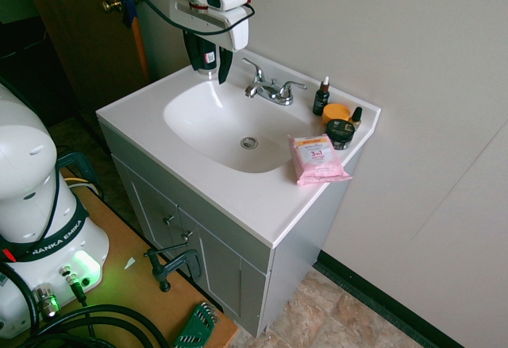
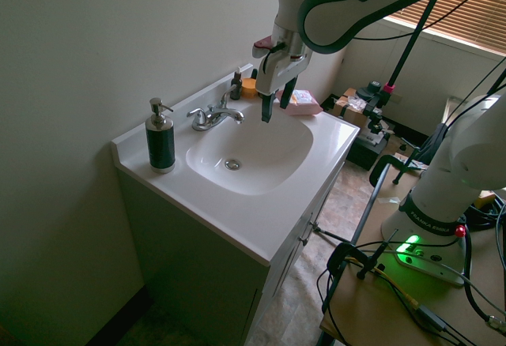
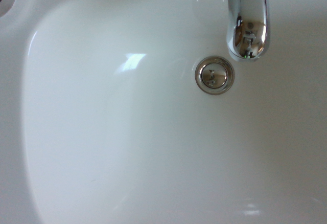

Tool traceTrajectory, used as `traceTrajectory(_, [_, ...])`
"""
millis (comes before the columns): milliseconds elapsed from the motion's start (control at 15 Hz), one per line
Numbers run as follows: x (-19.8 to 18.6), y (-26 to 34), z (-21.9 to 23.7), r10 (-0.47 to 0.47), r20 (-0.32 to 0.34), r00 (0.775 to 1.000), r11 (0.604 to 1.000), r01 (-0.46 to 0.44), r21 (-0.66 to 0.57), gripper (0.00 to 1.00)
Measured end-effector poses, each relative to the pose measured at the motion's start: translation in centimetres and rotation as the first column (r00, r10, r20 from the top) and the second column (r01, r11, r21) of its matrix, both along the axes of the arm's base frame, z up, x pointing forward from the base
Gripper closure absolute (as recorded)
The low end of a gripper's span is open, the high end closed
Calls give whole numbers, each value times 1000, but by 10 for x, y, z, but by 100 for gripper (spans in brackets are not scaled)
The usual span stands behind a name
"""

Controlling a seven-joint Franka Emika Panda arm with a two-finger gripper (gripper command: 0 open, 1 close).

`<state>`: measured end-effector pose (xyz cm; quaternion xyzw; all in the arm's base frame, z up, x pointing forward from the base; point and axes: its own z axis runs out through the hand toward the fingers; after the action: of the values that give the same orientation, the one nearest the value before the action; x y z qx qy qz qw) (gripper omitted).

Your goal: Push the sanitizer

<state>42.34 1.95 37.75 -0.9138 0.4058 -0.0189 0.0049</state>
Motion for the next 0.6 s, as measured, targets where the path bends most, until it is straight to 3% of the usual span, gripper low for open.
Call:
traceTrajectory(333, [1,1,3,12,8,1000,1000,-12,7,0])
traceTrajectory(600, [17,6,32,26,60,998,1000,-26,2,0])
